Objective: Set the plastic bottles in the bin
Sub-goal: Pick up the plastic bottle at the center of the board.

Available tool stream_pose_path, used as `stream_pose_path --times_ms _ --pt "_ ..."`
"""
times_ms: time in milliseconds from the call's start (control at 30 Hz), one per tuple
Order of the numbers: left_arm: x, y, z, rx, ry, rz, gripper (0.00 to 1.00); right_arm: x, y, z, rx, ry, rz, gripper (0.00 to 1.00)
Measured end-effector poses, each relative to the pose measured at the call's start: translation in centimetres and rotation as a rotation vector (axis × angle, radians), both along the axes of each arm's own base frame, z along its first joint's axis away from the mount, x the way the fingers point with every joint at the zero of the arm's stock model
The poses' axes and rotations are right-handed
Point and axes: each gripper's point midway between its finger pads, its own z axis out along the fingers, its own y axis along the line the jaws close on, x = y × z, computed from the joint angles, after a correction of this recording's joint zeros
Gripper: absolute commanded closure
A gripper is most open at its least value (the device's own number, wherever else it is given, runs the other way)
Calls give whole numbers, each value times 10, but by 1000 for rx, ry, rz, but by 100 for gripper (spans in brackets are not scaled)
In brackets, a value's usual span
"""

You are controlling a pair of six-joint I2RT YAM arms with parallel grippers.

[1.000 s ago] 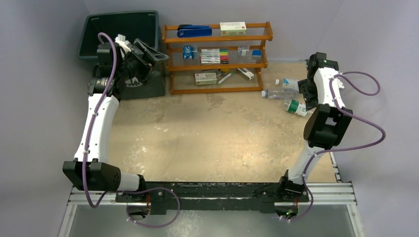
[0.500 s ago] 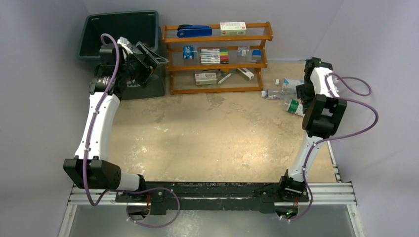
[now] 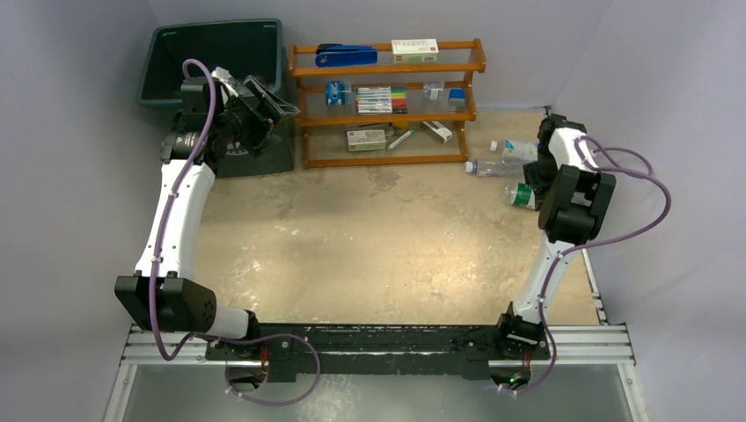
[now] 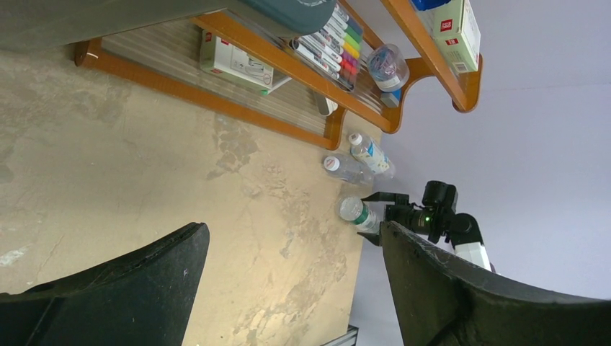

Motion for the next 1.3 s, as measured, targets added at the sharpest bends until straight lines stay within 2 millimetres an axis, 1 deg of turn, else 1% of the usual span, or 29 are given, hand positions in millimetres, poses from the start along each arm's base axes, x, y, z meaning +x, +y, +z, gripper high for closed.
stream_pose_path --times_ms 100,167,233,367,400,433,500,567,667,833,967,1067,1167,1267,1300 --pt "0 0 0 1 2 1 11 -14 4 -12 12 39 9 15" --pt "0 0 0 0 2 2 11 -23 7 -17 20 59 16 18" --pt "0 0 0 0 2 2 10 -29 10 -19 24 67 23 24" --pt "0 0 0 0 2 2 10 -39 19 -16 36 54 46 41" --pt "0 0 0 -1 2 2 10 -41 22 -14 38 49 52 43" --pt "0 0 0 -1 2 2 10 -43 26 -11 38 44 61 49" --pt "0 0 0 -2 1 2 10 -46 35 -4 36 30 84 54" --pt "0 0 0 -3 2 0 10 -47 46 4 33 16 123 56" --pt "0 -2 3 -10 -8 -10 10 -42 67 17 27 -11 197 58" --pt "0 -8 14 -42 -33 -32 10 -40 101 42 25 -50 331 63" --pt "3 -16 29 -109 -66 -51 10 -42 122 74 33 -123 440 64" --pt "8 -23 41 -180 -104 -67 10 -45 134 101 39 -192 516 65" --pt "12 -31 44 -254 -120 -80 10 -48 150 127 53 -269 616 65" --pt "16 -39 50 -332 -146 -96 10 -46 176 150 87 -354 755 63" --pt "18 -42 55 -369 -167 -103 10 -44 185 156 101 -385 801 63"
